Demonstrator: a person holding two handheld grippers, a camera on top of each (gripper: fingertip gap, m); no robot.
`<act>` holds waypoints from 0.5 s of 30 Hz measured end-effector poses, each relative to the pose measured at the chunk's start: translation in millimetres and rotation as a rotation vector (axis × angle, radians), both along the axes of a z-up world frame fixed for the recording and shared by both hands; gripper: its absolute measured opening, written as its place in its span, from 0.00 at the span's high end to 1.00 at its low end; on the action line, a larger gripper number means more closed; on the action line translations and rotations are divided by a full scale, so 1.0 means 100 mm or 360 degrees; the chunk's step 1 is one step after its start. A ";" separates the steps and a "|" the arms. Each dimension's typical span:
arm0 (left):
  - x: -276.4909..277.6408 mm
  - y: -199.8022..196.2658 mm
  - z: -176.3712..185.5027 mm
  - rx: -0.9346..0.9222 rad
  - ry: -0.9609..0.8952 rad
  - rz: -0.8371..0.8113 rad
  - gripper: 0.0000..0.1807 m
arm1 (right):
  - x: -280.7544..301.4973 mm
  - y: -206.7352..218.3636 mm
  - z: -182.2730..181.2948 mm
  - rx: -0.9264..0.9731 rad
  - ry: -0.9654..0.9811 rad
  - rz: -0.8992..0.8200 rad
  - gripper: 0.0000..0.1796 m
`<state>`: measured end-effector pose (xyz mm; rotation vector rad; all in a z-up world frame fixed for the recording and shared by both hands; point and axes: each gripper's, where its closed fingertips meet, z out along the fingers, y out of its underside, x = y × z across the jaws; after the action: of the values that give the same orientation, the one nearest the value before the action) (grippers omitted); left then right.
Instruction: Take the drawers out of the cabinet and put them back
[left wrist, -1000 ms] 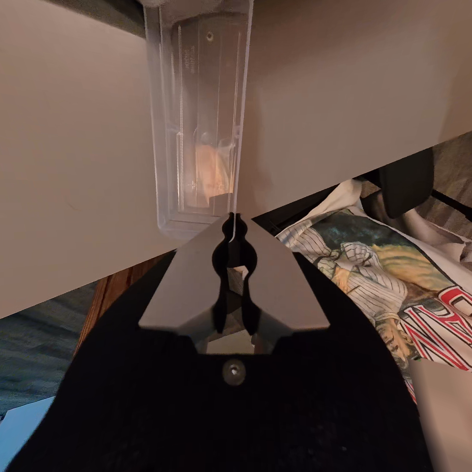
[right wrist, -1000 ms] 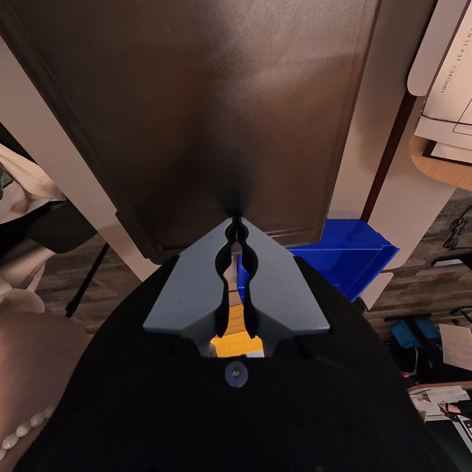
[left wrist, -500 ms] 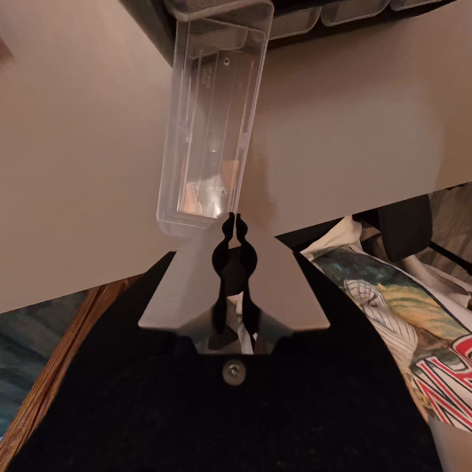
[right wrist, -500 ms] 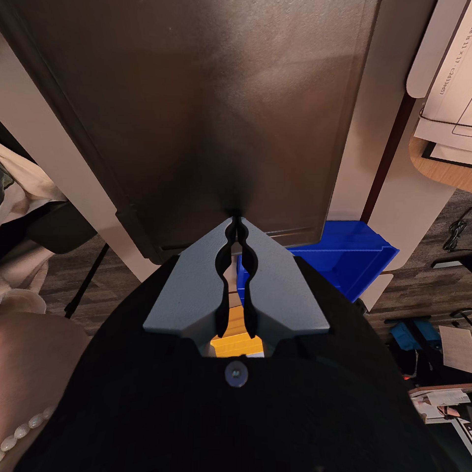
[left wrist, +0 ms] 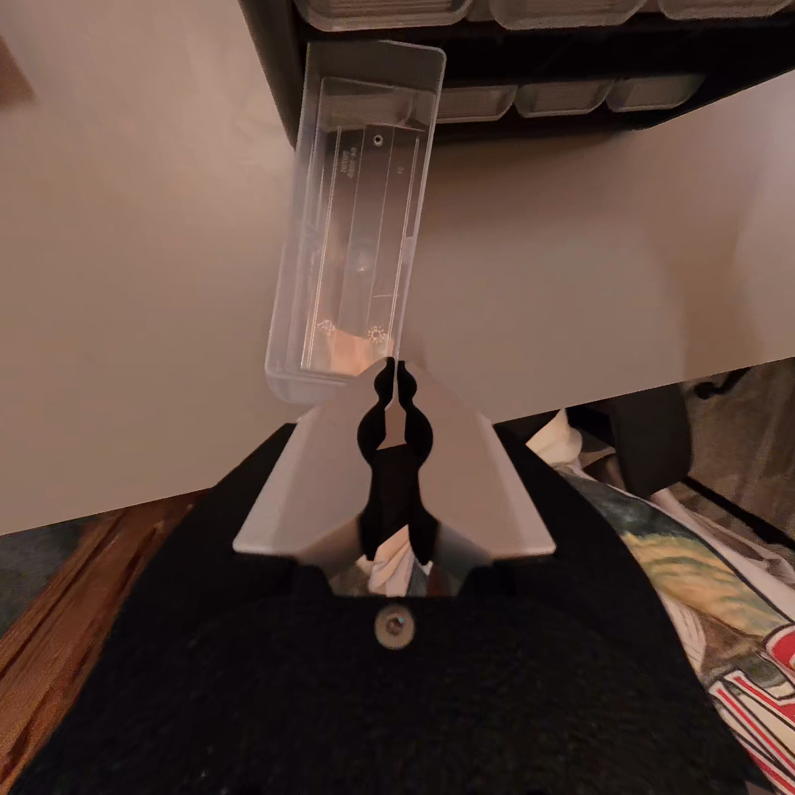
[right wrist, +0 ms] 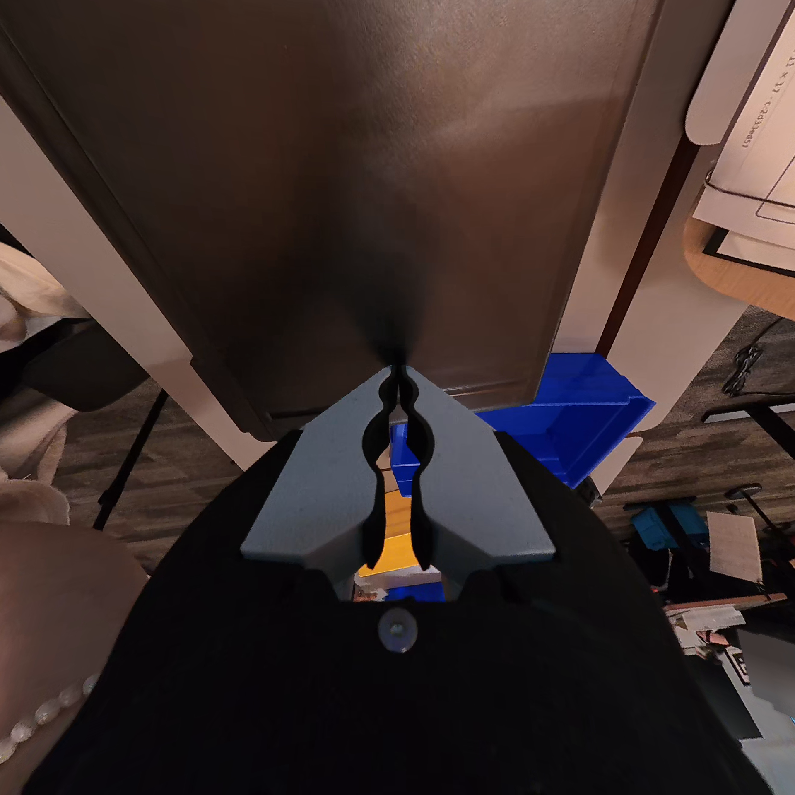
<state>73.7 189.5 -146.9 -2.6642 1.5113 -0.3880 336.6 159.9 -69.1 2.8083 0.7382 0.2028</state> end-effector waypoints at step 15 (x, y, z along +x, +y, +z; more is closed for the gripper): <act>0.17 0.00 0.16 0.0166 -0.0015 -0.0018 1.00 | 0.00 0.00 0.00 -0.0032 -0.0030 -0.0008 1.00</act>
<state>90.9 189.8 -130.5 -2.5718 1.5009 -0.3127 336.6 159.9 -69.3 2.7850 0.7248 0.2191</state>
